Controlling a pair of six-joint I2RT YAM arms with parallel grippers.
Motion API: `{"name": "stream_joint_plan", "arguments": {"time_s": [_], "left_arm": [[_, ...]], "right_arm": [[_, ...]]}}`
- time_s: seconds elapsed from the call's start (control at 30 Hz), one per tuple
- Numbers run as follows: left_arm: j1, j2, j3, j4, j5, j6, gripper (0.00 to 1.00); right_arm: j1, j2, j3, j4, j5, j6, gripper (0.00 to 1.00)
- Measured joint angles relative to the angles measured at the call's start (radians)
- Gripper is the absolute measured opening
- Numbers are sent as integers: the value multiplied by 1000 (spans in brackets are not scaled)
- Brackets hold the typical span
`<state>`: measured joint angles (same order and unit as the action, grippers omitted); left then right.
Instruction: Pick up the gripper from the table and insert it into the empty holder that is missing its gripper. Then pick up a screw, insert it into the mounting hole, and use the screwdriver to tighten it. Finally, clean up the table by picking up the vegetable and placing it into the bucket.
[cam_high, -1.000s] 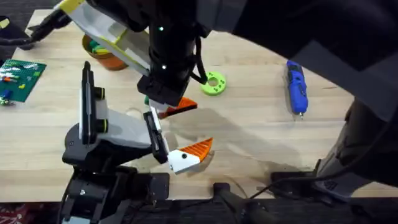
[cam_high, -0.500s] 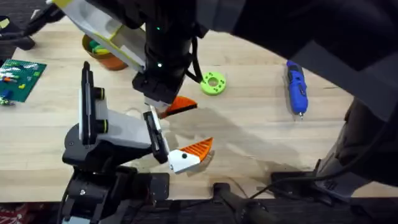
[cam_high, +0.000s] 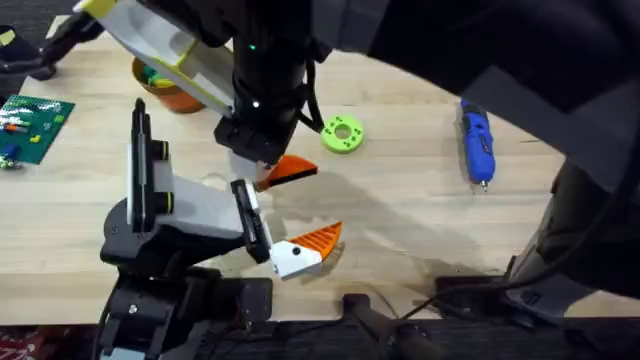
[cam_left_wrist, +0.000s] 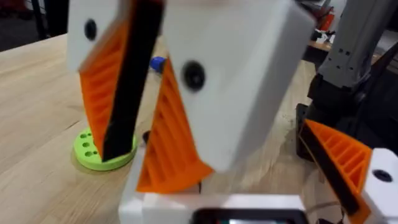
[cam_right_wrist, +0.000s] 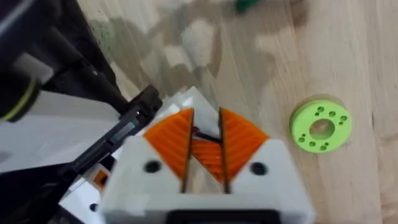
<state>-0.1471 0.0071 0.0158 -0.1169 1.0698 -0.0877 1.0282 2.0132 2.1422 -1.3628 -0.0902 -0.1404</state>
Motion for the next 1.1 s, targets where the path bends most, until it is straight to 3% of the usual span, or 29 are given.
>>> {"name": "stream_joint_plan", "arguments": {"time_s": [0.07,0.17,0.2,0.23,1.1], "left_arm": [[0,0,0,0,0,-1,986],[0,0,0,0,0,-4,986],[0,0,0,0,0,-6,986],[0,0,0,0,0,-7,986],[0,0,0,0,0,-8,986]], "right_arm": [[-5,0,0,-3,10,5,439],[-22,0,1,-5,43,5,864],[-29,0,1,-5,50,4,959],[-34,0,2,-5,51,5,984],[-34,0,2,-4,52,5,993]]}}
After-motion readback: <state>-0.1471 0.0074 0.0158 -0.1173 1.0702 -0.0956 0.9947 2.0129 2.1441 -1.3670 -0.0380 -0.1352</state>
